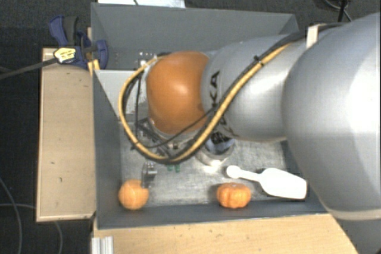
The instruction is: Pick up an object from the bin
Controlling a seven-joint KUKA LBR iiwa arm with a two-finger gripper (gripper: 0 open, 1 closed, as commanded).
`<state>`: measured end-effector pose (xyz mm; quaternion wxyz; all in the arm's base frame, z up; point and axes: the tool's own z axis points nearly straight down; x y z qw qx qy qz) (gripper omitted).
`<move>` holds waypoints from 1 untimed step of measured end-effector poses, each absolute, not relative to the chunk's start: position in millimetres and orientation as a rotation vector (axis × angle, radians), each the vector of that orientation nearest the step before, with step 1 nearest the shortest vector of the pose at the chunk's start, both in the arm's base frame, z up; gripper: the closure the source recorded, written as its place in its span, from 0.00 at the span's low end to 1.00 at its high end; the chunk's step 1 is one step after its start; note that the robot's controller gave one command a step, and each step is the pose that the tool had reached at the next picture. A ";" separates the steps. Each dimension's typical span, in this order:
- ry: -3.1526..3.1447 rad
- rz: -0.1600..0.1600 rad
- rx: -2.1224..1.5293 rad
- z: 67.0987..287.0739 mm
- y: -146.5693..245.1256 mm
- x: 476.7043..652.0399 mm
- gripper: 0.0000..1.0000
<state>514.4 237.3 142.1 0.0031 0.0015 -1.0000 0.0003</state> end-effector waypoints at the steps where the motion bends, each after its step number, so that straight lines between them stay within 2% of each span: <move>1: -3.143 -0.002 -0.004 146.4 236.3 516.8 0.00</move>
Offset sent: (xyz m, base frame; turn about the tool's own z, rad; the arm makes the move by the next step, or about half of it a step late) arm -0.0339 0.0115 -0.0672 -0.1226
